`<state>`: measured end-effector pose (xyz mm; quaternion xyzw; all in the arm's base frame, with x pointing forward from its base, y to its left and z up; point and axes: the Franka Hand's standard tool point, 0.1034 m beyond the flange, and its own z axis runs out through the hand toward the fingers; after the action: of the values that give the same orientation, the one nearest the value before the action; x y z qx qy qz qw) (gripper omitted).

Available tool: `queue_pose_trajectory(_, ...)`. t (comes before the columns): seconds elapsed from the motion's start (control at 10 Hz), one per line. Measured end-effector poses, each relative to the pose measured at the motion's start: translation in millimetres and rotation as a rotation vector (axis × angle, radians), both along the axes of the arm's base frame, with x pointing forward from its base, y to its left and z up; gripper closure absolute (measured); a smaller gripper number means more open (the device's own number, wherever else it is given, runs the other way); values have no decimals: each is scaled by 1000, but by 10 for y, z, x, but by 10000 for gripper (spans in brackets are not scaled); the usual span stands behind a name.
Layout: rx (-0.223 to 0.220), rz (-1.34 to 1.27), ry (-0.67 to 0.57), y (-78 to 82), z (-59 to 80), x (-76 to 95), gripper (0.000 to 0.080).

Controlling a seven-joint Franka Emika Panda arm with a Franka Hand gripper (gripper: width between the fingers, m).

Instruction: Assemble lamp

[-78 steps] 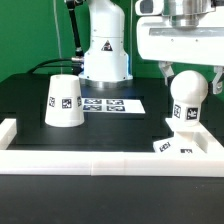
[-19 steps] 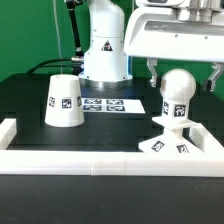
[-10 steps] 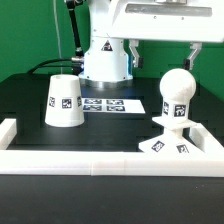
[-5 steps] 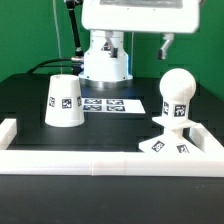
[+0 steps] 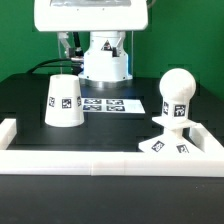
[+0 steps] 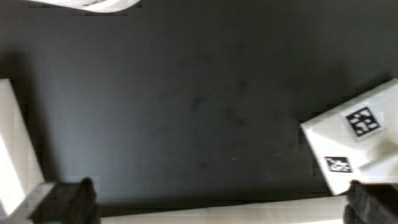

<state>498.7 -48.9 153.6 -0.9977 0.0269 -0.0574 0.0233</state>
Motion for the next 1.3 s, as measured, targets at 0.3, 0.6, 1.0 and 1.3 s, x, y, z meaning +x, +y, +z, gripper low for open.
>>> queue_pose_trajectory(0.3, 4, -3, 14, 3, -31, -144, 101)
queue_pose_trajectory(0.6, -8, 16, 17, -119, -197, -593, 101)
queue_pose_trajectory(1.0, -5, 43, 46, -256, -341, -871, 101)
queue_pose_trajectory(1.3, -7, 57, 58, -263, -411, -846, 101)
